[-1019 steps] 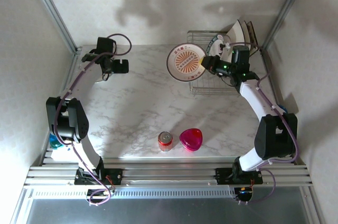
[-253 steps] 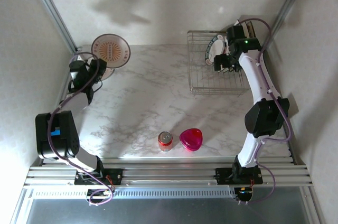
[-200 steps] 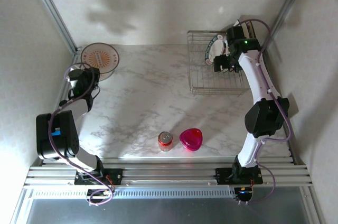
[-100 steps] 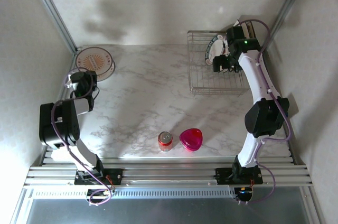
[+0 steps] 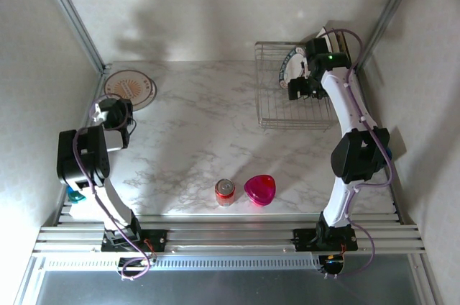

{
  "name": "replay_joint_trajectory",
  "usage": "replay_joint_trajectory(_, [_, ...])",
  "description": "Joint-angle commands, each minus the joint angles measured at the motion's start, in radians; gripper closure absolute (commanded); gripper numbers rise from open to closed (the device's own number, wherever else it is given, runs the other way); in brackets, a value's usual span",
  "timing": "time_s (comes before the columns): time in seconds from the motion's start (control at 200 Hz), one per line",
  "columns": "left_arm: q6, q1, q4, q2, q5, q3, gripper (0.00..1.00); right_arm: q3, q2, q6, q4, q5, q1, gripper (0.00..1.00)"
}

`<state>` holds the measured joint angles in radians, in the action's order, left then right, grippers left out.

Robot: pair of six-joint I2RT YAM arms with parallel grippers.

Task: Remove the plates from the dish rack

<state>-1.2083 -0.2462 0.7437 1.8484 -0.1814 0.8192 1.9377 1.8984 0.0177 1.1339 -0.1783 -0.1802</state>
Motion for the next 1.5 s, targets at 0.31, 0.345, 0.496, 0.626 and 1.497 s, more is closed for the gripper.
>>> replay_joint_trajectory(0.31, [0.019,-0.009,-0.002,0.052,0.028,0.071,1.0,0.024,0.024,-0.002,0.01,0.02,-0.011,0.01])
replay_joint_trajectory(0.345, [0.022,-0.009,-0.012,0.055,0.029,0.076,1.0,0.025,0.027,-0.002,0.011,0.02,-0.011,0.01])
replay_joint_trajectory(0.496, [0.028,-0.007,-0.037,0.064,0.032,0.091,1.0,0.03,0.029,-0.003,0.015,0.019,-0.012,0.01])
replay_joint_trajectory(0.626, [0.039,-0.007,-0.069,0.072,0.039,0.104,1.0,0.02,0.022,-0.004,0.003,0.016,-0.013,0.01])
replay_joint_trajectory(1.497, [0.098,0.003,-0.175,0.074,0.032,0.146,0.72,0.035,0.026,-0.009,0.005,0.0,-0.021,0.01])
